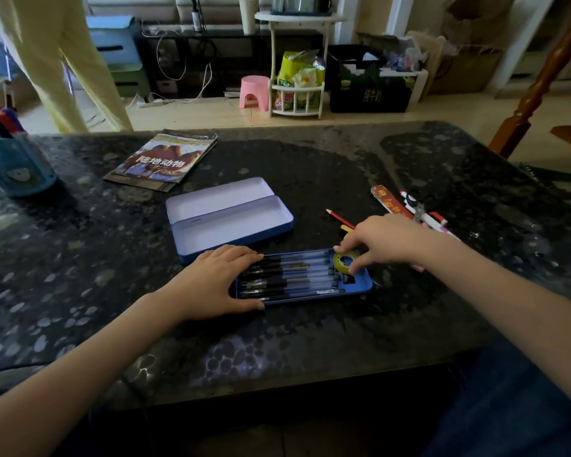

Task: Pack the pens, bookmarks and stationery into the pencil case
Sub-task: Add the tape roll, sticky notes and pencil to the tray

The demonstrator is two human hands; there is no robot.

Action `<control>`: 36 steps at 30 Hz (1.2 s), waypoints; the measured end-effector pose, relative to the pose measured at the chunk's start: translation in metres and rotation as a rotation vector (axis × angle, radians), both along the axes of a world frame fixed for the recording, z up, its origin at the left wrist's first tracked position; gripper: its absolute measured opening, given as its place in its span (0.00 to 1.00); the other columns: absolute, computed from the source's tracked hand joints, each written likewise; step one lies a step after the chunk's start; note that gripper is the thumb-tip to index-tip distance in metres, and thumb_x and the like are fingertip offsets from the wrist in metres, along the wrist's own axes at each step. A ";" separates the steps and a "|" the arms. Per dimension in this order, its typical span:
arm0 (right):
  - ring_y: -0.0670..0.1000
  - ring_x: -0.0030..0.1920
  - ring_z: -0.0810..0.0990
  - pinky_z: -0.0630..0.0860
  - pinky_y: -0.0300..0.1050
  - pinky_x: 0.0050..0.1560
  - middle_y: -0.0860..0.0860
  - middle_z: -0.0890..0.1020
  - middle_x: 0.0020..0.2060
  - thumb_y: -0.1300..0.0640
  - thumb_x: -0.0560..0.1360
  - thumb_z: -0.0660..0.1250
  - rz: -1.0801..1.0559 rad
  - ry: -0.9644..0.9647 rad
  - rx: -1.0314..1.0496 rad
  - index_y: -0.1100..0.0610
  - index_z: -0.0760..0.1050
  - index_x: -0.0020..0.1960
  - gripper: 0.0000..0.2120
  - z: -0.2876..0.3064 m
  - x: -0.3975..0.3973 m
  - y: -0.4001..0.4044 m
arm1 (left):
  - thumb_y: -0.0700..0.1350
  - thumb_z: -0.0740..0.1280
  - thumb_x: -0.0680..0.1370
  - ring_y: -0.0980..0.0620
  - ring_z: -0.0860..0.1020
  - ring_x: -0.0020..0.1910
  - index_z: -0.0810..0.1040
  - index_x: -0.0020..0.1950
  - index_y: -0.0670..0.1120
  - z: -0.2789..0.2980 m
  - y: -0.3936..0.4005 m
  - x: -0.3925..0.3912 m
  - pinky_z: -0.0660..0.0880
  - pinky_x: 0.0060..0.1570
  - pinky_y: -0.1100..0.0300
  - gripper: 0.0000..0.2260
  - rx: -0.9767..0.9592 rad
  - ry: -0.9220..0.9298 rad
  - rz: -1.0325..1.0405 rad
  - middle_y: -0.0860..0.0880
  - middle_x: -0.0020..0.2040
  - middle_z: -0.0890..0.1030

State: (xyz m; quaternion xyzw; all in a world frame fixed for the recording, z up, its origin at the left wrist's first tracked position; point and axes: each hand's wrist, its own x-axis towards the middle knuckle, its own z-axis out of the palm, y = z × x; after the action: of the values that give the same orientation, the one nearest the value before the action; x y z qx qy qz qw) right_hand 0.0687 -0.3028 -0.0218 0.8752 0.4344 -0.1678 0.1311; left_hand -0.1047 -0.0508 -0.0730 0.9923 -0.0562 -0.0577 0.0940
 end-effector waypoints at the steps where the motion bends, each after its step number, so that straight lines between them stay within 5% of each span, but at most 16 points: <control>1: 0.47 0.63 0.73 0.73 0.47 0.57 0.43 0.75 0.65 0.39 0.74 0.65 -0.044 0.091 0.023 0.41 0.71 0.67 0.23 0.004 0.004 -0.004 | 0.77 0.54 0.64 0.58 0.60 0.70 0.57 0.74 0.58 0.000 0.000 0.000 0.58 0.69 0.57 0.42 -0.005 0.001 0.002 0.57 0.72 0.63; 4: 0.45 0.59 0.75 0.70 0.42 0.61 0.45 0.76 0.65 0.44 0.78 0.61 -0.188 0.184 0.192 0.43 0.72 0.67 0.18 0.014 0.019 -0.018 | 0.77 0.54 0.64 0.57 0.61 0.69 0.57 0.74 0.57 0.001 -0.001 0.001 0.60 0.69 0.57 0.43 -0.019 0.006 0.007 0.57 0.71 0.64; 7: 0.42 0.43 0.75 0.72 0.40 0.48 0.46 0.76 0.62 0.50 0.79 0.63 -0.305 0.031 0.302 0.46 0.75 0.65 0.15 0.022 0.036 -0.032 | 0.78 0.54 0.63 0.57 0.62 0.69 0.58 0.74 0.57 0.003 -0.002 0.001 0.60 0.69 0.57 0.44 -0.026 0.000 0.011 0.56 0.71 0.64; 10: 0.46 0.43 0.76 0.73 0.42 0.45 0.49 0.82 0.51 0.55 0.74 0.70 -0.412 -0.042 0.258 0.50 0.80 0.44 0.01 0.028 0.054 -0.051 | 0.78 0.54 0.63 0.57 0.62 0.69 0.58 0.74 0.57 0.003 -0.003 0.000 0.60 0.69 0.57 0.44 -0.027 -0.006 0.012 0.56 0.71 0.65; 12: 0.47 0.43 0.78 0.73 0.41 0.40 0.49 0.82 0.44 0.57 0.70 0.74 -0.479 0.006 0.150 0.51 0.78 0.38 0.05 0.027 0.061 -0.062 | 0.77 0.54 0.63 0.57 0.62 0.69 0.58 0.74 0.56 0.003 -0.003 0.000 0.60 0.68 0.58 0.44 -0.022 -0.015 0.011 0.56 0.71 0.65; 21: 0.47 0.37 0.77 0.72 0.37 0.31 0.52 0.82 0.47 0.49 0.66 0.77 -0.579 0.213 -0.154 0.54 0.78 0.48 0.15 0.014 0.044 -0.051 | 0.76 0.57 0.64 0.58 0.62 0.69 0.58 0.73 0.57 0.001 -0.002 0.000 0.60 0.68 0.59 0.42 -0.025 -0.016 0.022 0.56 0.71 0.65; 25: 0.50 0.42 0.79 0.75 0.41 0.39 0.53 0.82 0.48 0.56 0.69 0.76 -0.542 0.224 -0.214 0.58 0.77 0.52 0.15 0.005 0.036 -0.043 | 0.76 0.56 0.64 0.58 0.62 0.69 0.59 0.73 0.57 0.001 -0.002 0.000 0.60 0.67 0.59 0.43 -0.028 -0.021 0.018 0.56 0.71 0.65; 30: 0.48 0.40 0.80 0.77 0.41 0.40 0.52 0.82 0.48 0.60 0.72 0.72 -0.512 0.279 -0.152 0.55 0.76 0.47 0.07 0.007 0.032 -0.038 | 0.76 0.57 0.64 0.58 0.62 0.69 0.58 0.74 0.57 0.001 -0.002 0.000 0.60 0.68 0.58 0.42 -0.038 -0.014 0.020 0.56 0.71 0.65; 36: 0.47 0.44 0.81 0.78 0.41 0.44 0.49 0.81 0.45 0.57 0.71 0.74 -0.309 0.412 0.311 0.50 0.76 0.48 0.09 0.010 0.023 -0.021 | 0.74 0.59 0.65 0.57 0.61 0.69 0.58 0.74 0.56 0.001 -0.003 0.001 0.60 0.68 0.58 0.41 -0.045 -0.020 0.015 0.56 0.71 0.64</control>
State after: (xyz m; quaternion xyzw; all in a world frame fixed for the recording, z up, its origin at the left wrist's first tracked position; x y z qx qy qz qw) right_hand 0.0916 -0.3234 -0.0120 0.8879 0.3342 -0.2914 -0.1223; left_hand -0.1041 -0.0533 -0.0724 0.9909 -0.0508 -0.0458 0.1160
